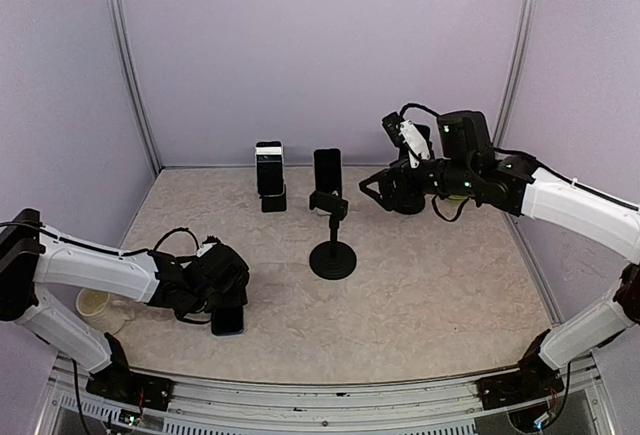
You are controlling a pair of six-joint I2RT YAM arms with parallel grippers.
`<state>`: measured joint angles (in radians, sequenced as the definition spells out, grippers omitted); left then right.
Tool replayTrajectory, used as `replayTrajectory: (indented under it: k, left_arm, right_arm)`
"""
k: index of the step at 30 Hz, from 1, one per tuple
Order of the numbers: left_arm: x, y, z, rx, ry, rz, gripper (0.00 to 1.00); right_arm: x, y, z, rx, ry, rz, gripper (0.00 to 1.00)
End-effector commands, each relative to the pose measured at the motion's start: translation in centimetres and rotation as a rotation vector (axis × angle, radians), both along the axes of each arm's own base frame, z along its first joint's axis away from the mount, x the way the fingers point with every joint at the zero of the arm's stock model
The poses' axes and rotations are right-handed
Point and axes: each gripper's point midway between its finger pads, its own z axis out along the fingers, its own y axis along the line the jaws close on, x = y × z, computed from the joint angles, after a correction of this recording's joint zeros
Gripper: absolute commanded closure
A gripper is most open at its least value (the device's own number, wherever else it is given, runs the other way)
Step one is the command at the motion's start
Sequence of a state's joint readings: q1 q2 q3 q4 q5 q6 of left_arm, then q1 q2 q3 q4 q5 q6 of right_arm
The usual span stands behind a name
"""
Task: Place the phone on the phone stand
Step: Pick up the phone from the center of the board.
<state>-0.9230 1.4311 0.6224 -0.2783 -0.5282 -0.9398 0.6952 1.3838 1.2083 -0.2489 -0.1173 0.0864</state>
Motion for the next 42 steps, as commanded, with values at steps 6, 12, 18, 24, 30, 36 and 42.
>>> replayTrajectory:
  k: [6, 12, 18, 24, 30, 36, 42]
  left_arm:
    - [1.3, -2.8, 4.5, -0.033, -0.181, -0.078, 1.0]
    - [1.1, -3.9, 6.2, -0.027, -0.252, -0.116, 1.0]
    - [0.7, -4.9, 8.7, -0.029, -0.351, -0.155, 1.0]
    - [0.6, -5.8, 11.4, -0.048, -0.445, -0.191, 1.0]
    - [0.5, -6.2, 14.4, -0.055, -0.554, -0.213, 1.0]
    - [0.6, -7.1, 16.5, -0.064, -0.63, -0.223, 1.0]
    - [0.3, -8.0, 18.5, -0.068, -0.702, -0.227, 1.0]
  right_arm:
    - [-3.7, 4.7, 2.4, 0.038, 0.01, 0.166, 0.0]
    - [-5.1, 7.1, 3.0, 0.061, 0.047, 0.244, 0.01]
    - [-6.0, 8.6, 3.9, 0.092, 0.073, 0.285, 0.03]
    - [-6.9, 10.1, 4.6, 0.122, 0.085, 0.328, 0.05]
    - [-6.9, 11.1, 5.3, 0.146, 0.094, 0.327, 0.06]
    - [-6.8, 11.9, 5.7, 0.178, 0.091, 0.329, 0.07]
    - [-6.7, 13.2, 5.5, 0.207, 0.096, 0.331, 0.08]
